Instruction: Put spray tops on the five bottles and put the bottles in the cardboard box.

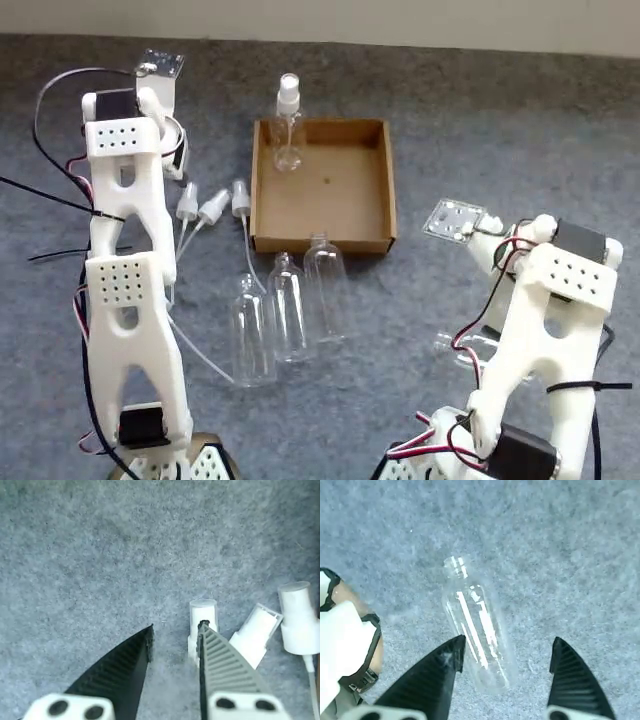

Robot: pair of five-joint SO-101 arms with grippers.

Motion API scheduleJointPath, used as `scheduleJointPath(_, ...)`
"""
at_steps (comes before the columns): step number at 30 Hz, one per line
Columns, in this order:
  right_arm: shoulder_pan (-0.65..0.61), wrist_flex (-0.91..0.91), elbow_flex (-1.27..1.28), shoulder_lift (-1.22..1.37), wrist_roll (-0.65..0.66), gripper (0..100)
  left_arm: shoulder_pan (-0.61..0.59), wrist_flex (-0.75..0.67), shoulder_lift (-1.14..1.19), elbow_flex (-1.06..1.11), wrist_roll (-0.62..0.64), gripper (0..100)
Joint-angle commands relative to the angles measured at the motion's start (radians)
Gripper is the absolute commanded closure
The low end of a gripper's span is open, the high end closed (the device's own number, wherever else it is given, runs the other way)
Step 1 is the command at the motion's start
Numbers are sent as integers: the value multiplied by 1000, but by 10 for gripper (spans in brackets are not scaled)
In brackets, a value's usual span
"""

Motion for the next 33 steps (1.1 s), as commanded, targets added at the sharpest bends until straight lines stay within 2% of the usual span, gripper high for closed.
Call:
scheduleJointPath(1, 31, 36, 19, -4, 127, 764, -1, 12, -24, -45, 8, 853)
scheduleJointPath(4, 42, 24, 71, -1, 203, 764, -1, 12, -24, -45, 8, 853)
scheduleJointPath(17, 94, -397, 392, 1, 195, 765, 1, 14, -27, -45, 8, 854)
scheduleJointPath(20, 111, -578, 478, 1, 49, 779, 7, 15, -27, -45, 8, 854)
scheduleJointPath(23, 107, -685, 524, 2, -203, 885, 18, 15, -28, -45, 9, 854)
scheduleJointPath(26, 102, -677, 456, 4, -433, 987, 31, 15, -30, -47, 9, 854)
scheduleJointPath(29, 110, -630, 332, 64, -582, 995, 39, 17, -31, -47, 9, 854)
scheduleJointPath(33, 108, -515, 58, 297, -732, 994, 30, 17, -67, -28, 9, 854)
